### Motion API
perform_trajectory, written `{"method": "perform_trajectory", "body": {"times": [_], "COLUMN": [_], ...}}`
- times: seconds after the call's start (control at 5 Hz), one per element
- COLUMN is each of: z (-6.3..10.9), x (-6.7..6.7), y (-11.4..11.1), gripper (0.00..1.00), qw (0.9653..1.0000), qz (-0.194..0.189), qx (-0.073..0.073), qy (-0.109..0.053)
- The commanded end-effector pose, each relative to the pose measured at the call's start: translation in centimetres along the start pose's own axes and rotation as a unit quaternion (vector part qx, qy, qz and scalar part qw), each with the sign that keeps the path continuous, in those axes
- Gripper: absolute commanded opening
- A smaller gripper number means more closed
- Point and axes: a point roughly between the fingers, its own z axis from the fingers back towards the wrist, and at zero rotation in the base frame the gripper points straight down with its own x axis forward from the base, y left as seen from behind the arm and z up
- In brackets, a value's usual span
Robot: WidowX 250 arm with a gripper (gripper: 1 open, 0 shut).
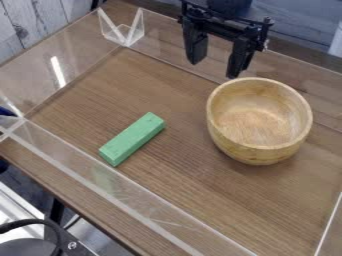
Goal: Put the green block in the brown bowl
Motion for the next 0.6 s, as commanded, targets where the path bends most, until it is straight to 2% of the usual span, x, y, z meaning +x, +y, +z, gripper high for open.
{"method": "perform_trajectory", "body": {"times": [0.0,0.2,0.4], "z": [-0.5,-1.3,-2.2], "x": [-1.3,-3.8,-5.8], "y": [1.2,3.0,4.9], "gripper": [1.00,1.00,1.00], "qw": [1.0000,0.9999,0.9999], "qz": [-0.005,-0.008,-0.010], "qx": [0.004,0.009,0.013], "qy": [0.004,0.006,0.001]}}
